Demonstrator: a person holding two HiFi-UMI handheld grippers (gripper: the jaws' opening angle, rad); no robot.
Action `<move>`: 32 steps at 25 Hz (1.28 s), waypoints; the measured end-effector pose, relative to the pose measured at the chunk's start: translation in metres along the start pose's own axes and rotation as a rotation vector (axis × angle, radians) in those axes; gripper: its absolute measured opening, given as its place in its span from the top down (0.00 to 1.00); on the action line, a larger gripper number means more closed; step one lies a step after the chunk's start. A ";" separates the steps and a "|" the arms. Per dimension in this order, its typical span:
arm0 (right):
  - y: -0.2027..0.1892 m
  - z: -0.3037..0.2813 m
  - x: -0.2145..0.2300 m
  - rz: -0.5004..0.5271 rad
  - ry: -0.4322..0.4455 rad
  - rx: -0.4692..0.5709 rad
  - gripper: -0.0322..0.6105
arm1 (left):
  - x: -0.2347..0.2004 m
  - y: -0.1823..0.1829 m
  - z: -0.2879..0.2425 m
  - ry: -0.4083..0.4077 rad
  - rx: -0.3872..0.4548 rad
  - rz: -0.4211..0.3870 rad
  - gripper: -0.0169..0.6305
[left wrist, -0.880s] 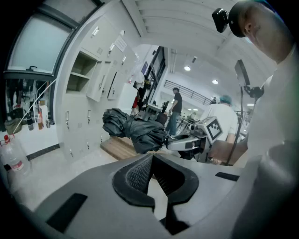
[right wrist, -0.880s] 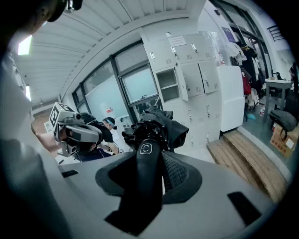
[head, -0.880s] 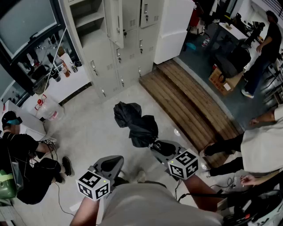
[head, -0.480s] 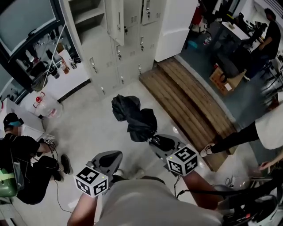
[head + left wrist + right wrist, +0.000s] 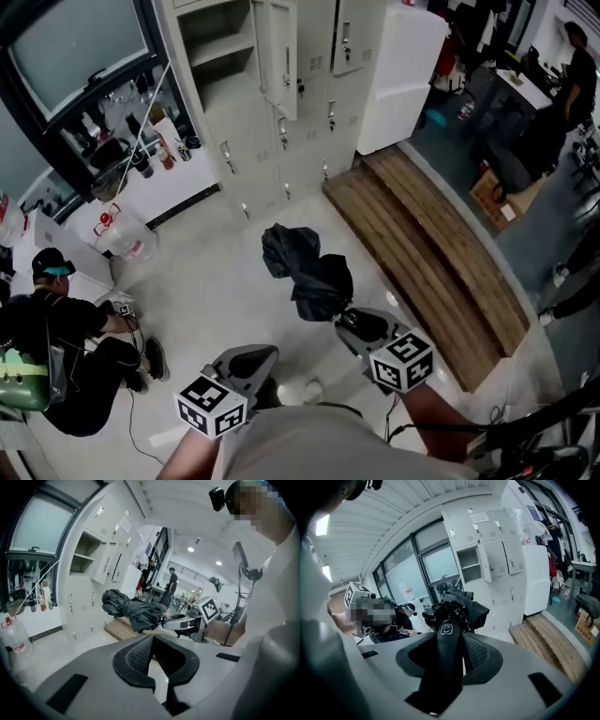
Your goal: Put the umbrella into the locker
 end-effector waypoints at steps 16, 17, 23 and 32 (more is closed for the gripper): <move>0.172 -0.187 0.005 -0.004 -0.162 0.107 0.71 | -0.239 0.063 0.022 -0.147 0.052 -0.067 0.96; 0.184 -0.202 0.005 -0.009 -0.169 0.119 0.71 | -0.255 0.066 0.026 -0.150 0.051 -0.071 0.96; 0.250 -0.282 0.013 -0.015 -0.201 0.147 0.71 | -0.331 0.081 0.048 -0.145 0.054 -0.093 0.96; 0.349 -0.390 0.050 0.041 -0.206 0.149 0.71 | -0.409 0.094 0.050 -0.079 0.078 -0.043 0.96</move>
Point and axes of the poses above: the fingertips, and each gripper's own axes: z backward along the fingers, x to its right, y out of its top, the point moved 5 cm from there along z, backward along the fingers, and after that the axes turned 10 degrees about -z, right-handed, at the moved point
